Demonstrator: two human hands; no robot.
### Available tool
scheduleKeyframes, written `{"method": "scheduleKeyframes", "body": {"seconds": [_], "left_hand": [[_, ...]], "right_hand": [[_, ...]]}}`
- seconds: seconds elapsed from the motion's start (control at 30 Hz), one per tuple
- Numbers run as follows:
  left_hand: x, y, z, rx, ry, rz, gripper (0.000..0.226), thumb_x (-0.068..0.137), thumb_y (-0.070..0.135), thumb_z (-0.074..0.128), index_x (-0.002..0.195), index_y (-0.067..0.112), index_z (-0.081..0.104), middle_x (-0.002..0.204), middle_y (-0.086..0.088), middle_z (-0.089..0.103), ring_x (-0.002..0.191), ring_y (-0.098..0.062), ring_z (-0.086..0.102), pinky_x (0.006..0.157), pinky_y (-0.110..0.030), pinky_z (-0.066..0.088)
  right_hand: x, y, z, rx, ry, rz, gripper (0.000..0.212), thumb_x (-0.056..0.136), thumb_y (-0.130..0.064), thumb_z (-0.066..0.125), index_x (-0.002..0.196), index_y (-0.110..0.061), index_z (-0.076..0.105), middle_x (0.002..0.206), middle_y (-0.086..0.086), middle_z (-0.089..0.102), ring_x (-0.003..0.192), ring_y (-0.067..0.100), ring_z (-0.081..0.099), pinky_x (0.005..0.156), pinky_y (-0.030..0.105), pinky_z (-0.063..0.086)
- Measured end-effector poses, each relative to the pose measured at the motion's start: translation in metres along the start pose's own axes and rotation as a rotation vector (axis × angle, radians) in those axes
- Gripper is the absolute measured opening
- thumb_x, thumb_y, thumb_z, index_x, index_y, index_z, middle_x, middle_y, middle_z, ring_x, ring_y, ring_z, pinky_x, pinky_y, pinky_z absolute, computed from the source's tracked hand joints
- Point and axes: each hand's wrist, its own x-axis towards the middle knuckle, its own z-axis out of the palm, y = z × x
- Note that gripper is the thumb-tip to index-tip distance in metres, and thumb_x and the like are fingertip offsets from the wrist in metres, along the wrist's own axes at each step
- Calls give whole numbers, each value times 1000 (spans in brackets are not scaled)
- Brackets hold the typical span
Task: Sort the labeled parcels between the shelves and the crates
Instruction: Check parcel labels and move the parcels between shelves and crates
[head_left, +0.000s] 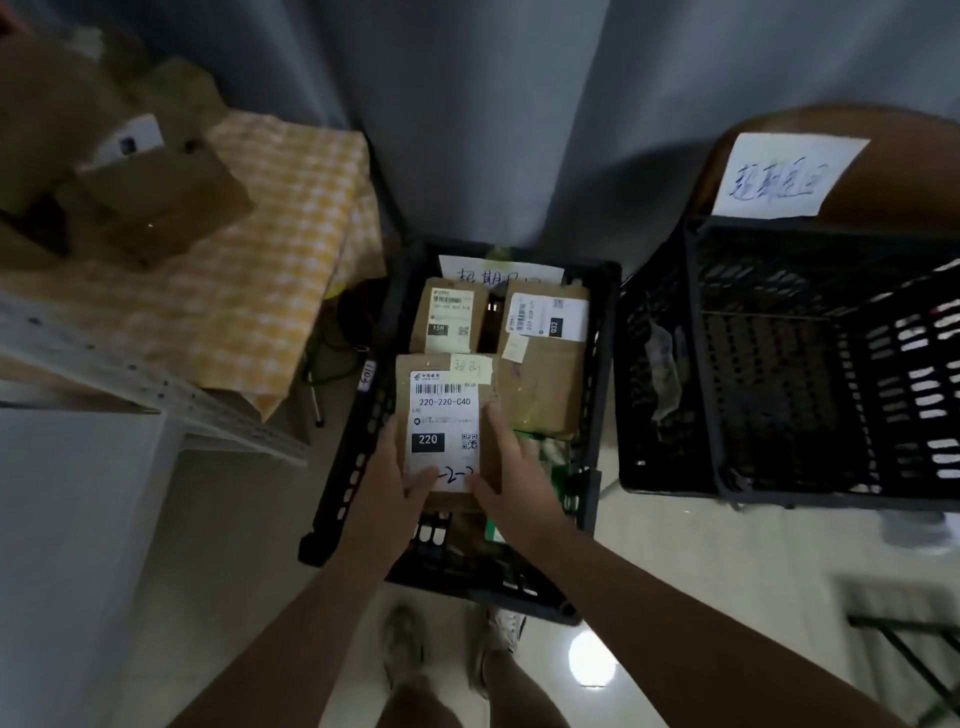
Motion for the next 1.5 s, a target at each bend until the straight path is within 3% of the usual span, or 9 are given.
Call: {"method": "scheduleKeyframes", "body": {"seconds": [0.2, 0.33, 0.53, 0.6, 0.73, 0.93, 1.17, 1.37, 1.5], "left_hand": [[65, -58, 6, 590, -320, 71, 95, 84, 42, 67, 152, 17, 6, 155, -10, 0, 141, -26, 22, 112, -39, 31], [99, -90, 10, 921, -392, 190, 84, 92, 22, 58, 151, 13, 0, 156, -15, -11, 140, -31, 22, 109, -37, 35], [109, -120, 22, 1113, -348, 287, 70, 87, 6, 56, 145, 8, 16, 153, -18, 8, 123, -30, 43, 91, -31, 47], [105, -128, 26, 1154, -325, 273, 62, 87, 6, 54, 140, 9, 22, 150, -17, 15, 113, -28, 49, 81, -32, 50], [101, -134, 35, 1263, -254, 299, 52, 90, 9, 49, 137, 8, 28, 145, -18, 26, 107, -27, 52, 75, -34, 50], [109, -143, 27, 1355, -264, 434, 55, 95, 12, 41, 144, 0, 19, 150, -25, 22, 138, -32, 29, 106, -36, 33], [107, -119, 23, 1365, -306, 398, 48, 94, 20, 48, 136, 1, 35, 138, -19, 40, 123, -28, 42, 95, -33, 42], [84, -68, -11, 1279, -256, 448, 36, 92, 29, 52, 124, 13, 50, 120, -7, 55, 109, -24, 49, 88, -34, 41], [54, -20, -42, 1243, -135, 463, 28, 95, 29, 43, 116, 15, 54, 115, -6, 57, 104, -24, 51, 86, -36, 40]], "right_hand": [[62, 42, 50, -32, -89, 11, 81, 83, -18, 71, 149, -19, 23, 151, 3, 22, 133, 20, 36, 104, 17, 33], [85, 70, 82, -65, -128, 46, 87, 83, -12, 69, 152, -21, 16, 157, 4, 7, 138, 19, 28, 96, 1, 20], [97, 92, 121, -185, -72, 18, 79, 85, -3, 62, 151, -18, 21, 158, 10, 3, 142, 24, 21, 103, 5, 10], [94, 98, 130, -156, -70, 9, 76, 86, -6, 61, 150, -17, 22, 157, 12, 7, 141, 27, 23, 106, 5, 20], [91, 102, 136, -286, -70, -47, 78, 83, -11, 64, 150, -23, 24, 156, 15, 5, 138, 34, 30, 104, 39, 42], [95, 108, 133, -377, -138, -45, 78, 86, -39, 63, 150, -36, 18, 158, 10, 8, 137, 32, 32, 100, 45, 45], [98, 79, 110, -691, -118, -60, 52, 96, -45, 39, 145, -33, 27, 147, 11, 27, 133, 30, 27, 109, 46, 29], [75, 31, 64, -826, -88, -156, 39, 94, -31, 49, 129, -15, 49, 131, 9, 47, 125, 29, 38, 106, 41, 29], [45, -4, 27, -817, -10, -233, 42, 97, -38, 36, 129, -14, 51, 131, 7, 51, 123, 27, 43, 103, 39, 31]]}}
